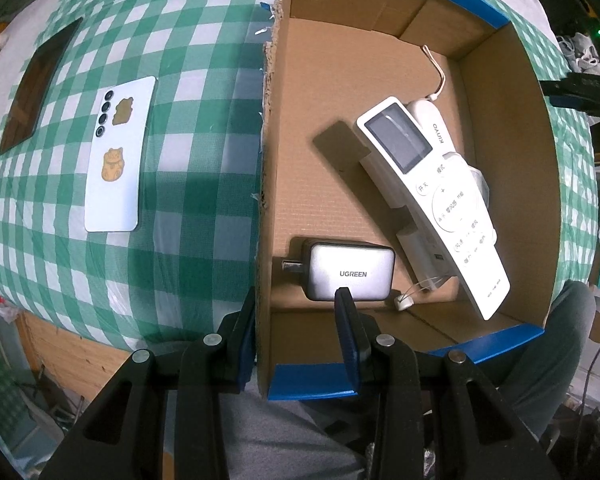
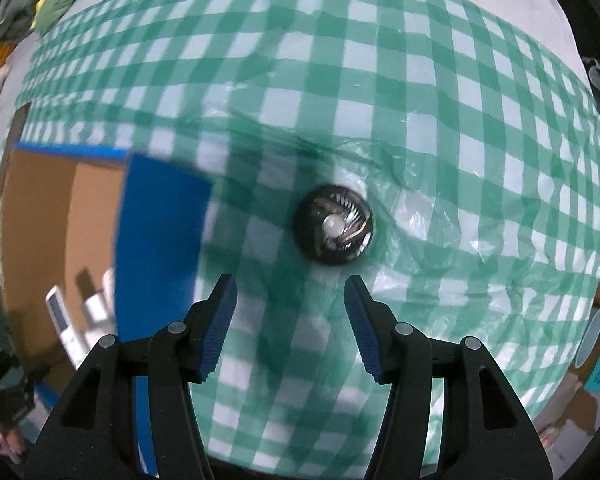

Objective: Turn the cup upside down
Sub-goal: 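Move the right gripper to the black round fan and grasp it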

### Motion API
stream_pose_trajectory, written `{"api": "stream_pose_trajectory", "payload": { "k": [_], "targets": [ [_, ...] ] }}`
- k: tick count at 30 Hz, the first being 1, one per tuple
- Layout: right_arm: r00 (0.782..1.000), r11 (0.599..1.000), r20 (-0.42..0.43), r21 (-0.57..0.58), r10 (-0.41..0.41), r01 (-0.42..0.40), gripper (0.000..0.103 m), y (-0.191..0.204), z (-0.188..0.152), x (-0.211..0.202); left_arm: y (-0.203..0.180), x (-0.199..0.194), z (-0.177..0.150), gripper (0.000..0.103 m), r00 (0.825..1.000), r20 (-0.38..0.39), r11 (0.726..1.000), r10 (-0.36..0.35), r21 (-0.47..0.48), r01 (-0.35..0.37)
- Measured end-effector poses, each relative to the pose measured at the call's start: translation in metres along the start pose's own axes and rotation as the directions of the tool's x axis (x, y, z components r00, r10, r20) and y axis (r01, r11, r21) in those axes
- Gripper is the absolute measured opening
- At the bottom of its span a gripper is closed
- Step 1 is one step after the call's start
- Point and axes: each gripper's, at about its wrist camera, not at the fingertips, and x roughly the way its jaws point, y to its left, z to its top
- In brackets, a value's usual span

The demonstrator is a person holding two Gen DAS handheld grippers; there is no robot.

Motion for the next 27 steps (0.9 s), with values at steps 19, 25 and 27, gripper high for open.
{"api": "stream_pose_trajectory", "payload": {
  "k": [19,25,27],
  "targets": [
    [0.994,0.993,0.0,0.044,-0.11,0.11,0.075,-0.016,0.03,0.053,-0.001,0.003,0.005,0.035,1.0,-0.011,1.0,-0.004,-0.008,0.004],
    [0.994,0.993,-0.025,0.059,-0.103,0.104,0.075,-0.026,0.031,0.065,-0.001,0.001,0.003,0.035,1.0,-0.006,1.0,0.002,-0.002,-0.002],
    [0.997,0.994,-0.025,0.075,-0.077,0.079,0.074,-0.027,0.036,0.07,-0.002,0.001,0.003,0.035,1.0,-0.007,1.0,0.0,-0.004,0.0]
  ]
}}
